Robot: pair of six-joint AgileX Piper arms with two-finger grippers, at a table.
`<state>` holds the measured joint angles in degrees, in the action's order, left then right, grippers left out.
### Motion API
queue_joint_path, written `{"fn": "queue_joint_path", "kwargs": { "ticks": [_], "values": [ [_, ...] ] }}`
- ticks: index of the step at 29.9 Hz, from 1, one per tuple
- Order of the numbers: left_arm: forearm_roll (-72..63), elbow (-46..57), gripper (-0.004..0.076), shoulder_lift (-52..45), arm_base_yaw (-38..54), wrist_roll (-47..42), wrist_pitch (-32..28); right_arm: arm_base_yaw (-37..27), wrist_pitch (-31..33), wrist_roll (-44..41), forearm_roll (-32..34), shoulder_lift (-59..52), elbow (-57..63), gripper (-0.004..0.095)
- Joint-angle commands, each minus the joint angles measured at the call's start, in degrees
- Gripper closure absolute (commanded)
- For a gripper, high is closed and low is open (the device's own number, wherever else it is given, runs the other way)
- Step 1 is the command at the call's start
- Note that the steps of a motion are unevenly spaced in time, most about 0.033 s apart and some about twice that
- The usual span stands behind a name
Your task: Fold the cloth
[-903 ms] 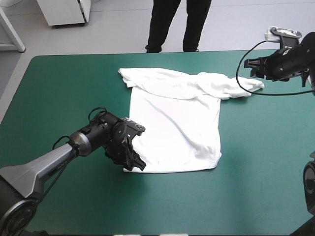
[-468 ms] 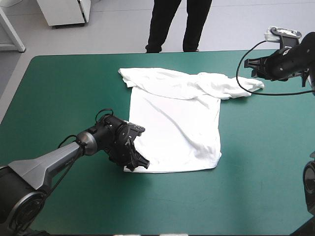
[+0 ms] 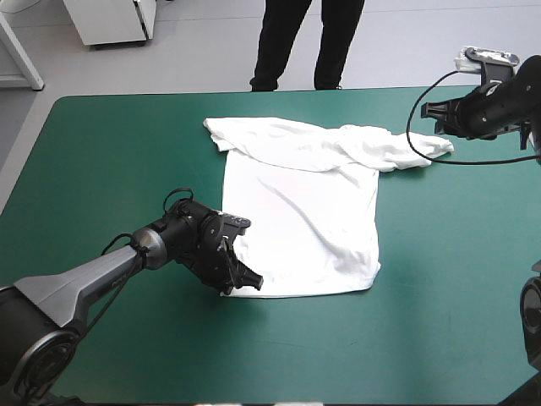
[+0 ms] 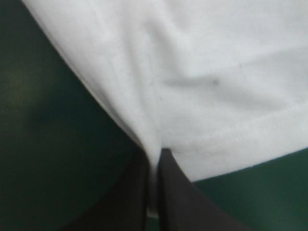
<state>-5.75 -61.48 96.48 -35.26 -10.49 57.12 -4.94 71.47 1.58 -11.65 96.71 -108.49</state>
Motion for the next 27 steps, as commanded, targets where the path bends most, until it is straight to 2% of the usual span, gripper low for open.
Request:
{"fn": "queue_joint_path", "kwargs": {
  "ticks": [1,4,8,12,16,20,27],
  "values": [
    [0.5,1.5,0.0746,1.0,-0.2,-0.9,-1.8,0.4,0.1,0.7,1.1,-3.0,-1.2,0.0447],
    [-1.2,1.5,0.0746,1.0,-0.2,-0.9,-3.4,3.2,0.1,0.7,2.6,-2.9,-0.9,0.0369],
    [-2.3,1.5,0.0746,1.0,-0.2,-0.6,-3.8,8.9,0.1,-0.2,10.0,-1.2,1.0,0.0362],
    [-2.6,1.5,0.0746,1.0,-0.2,0.6,-3.8,10.8,0.1,-3.0,5.7,2.7,1.2,0.0362],
    [-2.6,1.5,0.0746,1.0,-0.2,0.7,-3.6,13.6,0.2,-4.1,6.6,3.5,2.9,0.0362],
    [-2.6,1.5,0.0746,1.0,0.0,0.7,-3.8,16.8,0.2,-4.1,9.9,1.4,10.5,0.0362],
    [-2.6,1.5,0.0746,1.0,0.0,0.7,-4.5,19.6,0.1,-4.3,6.8,-0.8,20.2,0.0367]
  ]
}}
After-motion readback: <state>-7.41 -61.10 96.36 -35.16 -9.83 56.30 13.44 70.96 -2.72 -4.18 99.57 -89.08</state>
